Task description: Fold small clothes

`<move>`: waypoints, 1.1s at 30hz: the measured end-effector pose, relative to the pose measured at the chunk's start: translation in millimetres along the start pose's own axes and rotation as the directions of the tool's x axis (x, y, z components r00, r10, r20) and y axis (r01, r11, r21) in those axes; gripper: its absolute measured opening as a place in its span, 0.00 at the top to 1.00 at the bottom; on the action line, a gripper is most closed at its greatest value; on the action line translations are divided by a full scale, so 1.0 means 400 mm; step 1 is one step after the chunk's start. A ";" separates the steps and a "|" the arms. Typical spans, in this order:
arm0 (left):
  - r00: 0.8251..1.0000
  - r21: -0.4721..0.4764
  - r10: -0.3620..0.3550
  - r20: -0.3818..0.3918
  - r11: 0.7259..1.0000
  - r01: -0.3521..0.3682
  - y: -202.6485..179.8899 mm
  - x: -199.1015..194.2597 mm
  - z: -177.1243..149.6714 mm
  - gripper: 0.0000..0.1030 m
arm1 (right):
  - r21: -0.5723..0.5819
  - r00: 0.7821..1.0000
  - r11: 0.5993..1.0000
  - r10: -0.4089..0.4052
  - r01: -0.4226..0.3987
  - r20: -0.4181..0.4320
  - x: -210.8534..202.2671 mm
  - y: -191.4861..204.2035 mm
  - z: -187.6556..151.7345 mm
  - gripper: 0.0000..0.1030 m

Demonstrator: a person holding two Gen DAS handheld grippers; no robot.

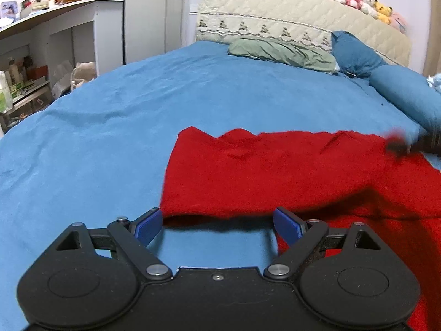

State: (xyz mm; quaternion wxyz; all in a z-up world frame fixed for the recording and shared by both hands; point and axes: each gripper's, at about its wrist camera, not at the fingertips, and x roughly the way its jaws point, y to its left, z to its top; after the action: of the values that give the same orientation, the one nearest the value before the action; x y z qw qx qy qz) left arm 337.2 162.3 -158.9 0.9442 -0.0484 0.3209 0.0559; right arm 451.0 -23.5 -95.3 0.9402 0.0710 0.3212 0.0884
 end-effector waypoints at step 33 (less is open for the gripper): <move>0.999 0.110 -0.044 0.002 0.993 0.043 -0.092 0.021 0.007 0.16 | 0.246 0.957 0.925 -0.277 0.290 -0.090 -0.117 -0.636 -0.079 0.69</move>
State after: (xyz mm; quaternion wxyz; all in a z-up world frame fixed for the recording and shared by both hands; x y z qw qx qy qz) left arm 350.6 126.9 -159.7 0.9472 -0.0031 0.3202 0.0177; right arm 425.8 -278.8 -140.6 0.9169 0.1427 0.3619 -0.0890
